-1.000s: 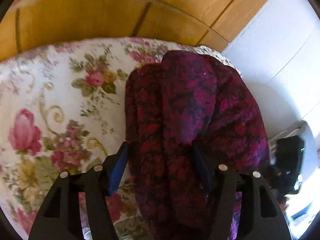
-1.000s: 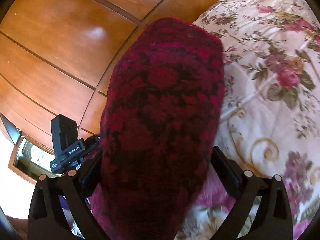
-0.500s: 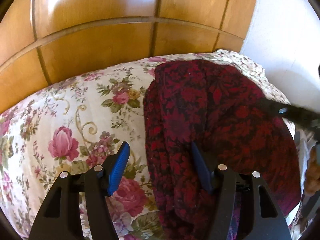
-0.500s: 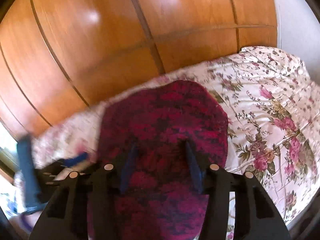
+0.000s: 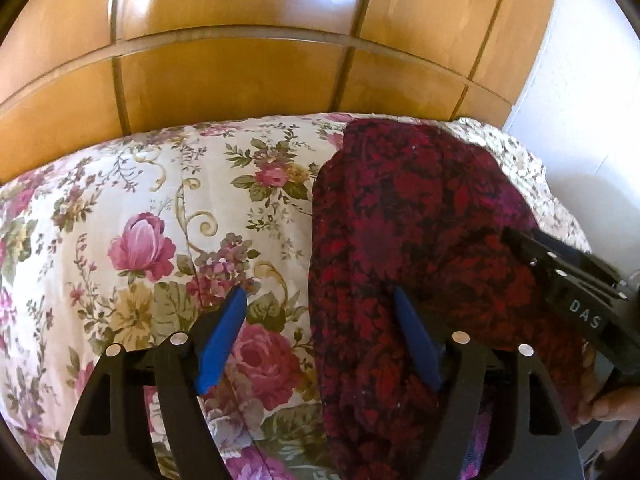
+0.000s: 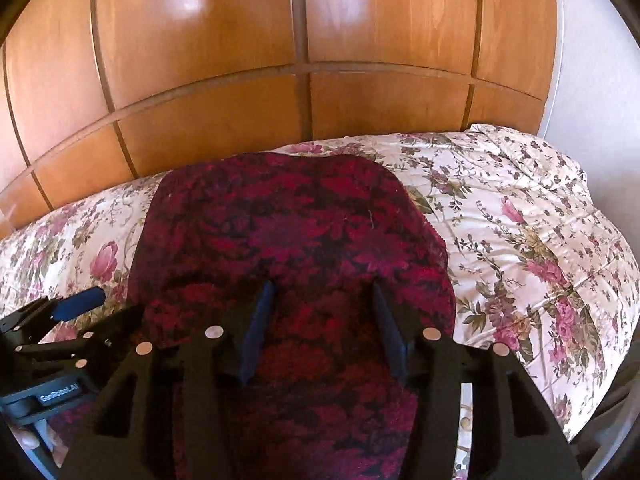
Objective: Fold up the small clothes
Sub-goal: 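Release the folded sweater and pull both grippers back from it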
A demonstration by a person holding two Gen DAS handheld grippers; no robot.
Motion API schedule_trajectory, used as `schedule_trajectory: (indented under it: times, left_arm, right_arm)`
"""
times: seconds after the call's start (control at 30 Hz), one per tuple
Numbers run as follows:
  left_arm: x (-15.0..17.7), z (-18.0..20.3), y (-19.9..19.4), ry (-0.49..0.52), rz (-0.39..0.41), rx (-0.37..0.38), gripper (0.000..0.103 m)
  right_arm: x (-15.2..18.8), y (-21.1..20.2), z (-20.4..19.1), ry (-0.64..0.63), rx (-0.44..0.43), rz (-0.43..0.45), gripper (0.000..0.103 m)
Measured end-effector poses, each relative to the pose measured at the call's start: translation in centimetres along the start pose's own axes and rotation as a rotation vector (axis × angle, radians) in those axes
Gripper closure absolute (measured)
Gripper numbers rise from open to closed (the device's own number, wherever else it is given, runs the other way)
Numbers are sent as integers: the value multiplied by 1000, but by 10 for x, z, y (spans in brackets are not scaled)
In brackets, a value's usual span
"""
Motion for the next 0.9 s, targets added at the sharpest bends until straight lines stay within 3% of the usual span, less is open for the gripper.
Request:
schedule_trajectory:
  times: [0.07, 0.13, 0.2, 0.47, 0.9]
  left_arm:
    - [-2, -1, -9, -11, 23, -2, 26]
    - [-2, 0, -22, -7, 61, -19, 22]
    - [-1, -1, -33, -6, 94, -31, 22]
    - [1, 0, -69, 14, 187, -76, 21]
    - [18, 2, -119, 12, 284, -124, 11]
  right_arm:
    - [-4, -6, 2, 15, 3, 8, 47]
    - [-6, -14, 6, 38, -3, 16, 35]
    - [-6, -20, 8, 62, -19, 23, 12]
    - [8, -46, 6, 106, 7, 56, 3]
    - [43, -98, -27, 116, 109, 134, 3]
Point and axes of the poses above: each gripper's, at about its wrist camera, not at the fingertips, and y roughly the way its jaws point, z to its right, x to its underside, the point moved 1 cm from there along y, roughly the way its jaws point, and after that the axes turned 7 degrees about -x, right-handed, at the moved point
